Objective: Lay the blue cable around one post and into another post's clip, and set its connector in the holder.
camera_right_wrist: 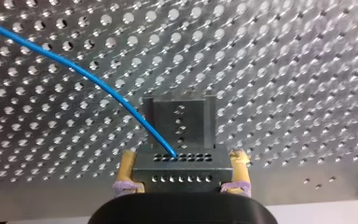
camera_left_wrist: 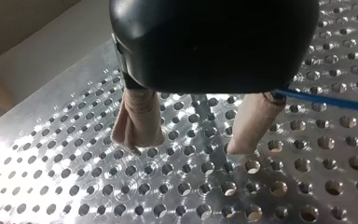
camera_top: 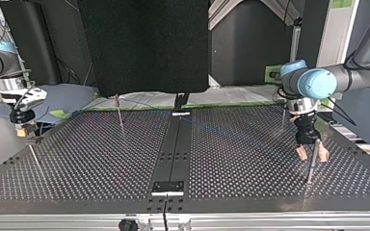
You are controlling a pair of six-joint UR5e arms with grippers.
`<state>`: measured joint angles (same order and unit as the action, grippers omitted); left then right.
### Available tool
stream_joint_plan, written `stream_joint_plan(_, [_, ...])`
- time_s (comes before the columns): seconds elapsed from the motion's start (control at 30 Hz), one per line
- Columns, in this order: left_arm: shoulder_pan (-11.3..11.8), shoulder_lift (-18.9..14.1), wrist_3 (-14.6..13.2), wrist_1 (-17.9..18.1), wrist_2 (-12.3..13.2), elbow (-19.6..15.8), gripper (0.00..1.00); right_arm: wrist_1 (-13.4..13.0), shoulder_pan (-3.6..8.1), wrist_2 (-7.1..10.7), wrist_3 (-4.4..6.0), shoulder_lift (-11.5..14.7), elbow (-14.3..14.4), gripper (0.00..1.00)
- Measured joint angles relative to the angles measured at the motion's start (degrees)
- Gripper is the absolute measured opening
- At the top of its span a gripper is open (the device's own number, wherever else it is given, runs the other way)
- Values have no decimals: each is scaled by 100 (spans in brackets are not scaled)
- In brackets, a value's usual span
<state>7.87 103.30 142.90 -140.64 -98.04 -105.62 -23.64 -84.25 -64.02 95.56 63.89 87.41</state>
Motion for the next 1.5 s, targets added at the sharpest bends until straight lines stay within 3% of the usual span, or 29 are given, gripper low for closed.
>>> stream_joint_plan(0.27, [-13, 0, -3, 0, 0, 2, 100, 167, -46, -221, 27, -152, -100, 0])
stream_joint_plan(0.77, [-16, 0, -26, -1, 0, 0, 100, 85, -163, -162, 87, -212, -282, 0])
stream_joint_plan(1.0, [-16, 0, -26, 0, 0, 0, 100, 125, -165, 11, 125, -312, -363, 0])
stream_joint_plan(1.23, [-16, 0, -37, -1, 0, 0, 100, 121, -164, 171, -3, -392, -441, 0])
stream_joint_plan(1.5, [-16, 0, -63, -2, 0, 0, 100, -22, -159, 343, -48, -397, -462, 0])
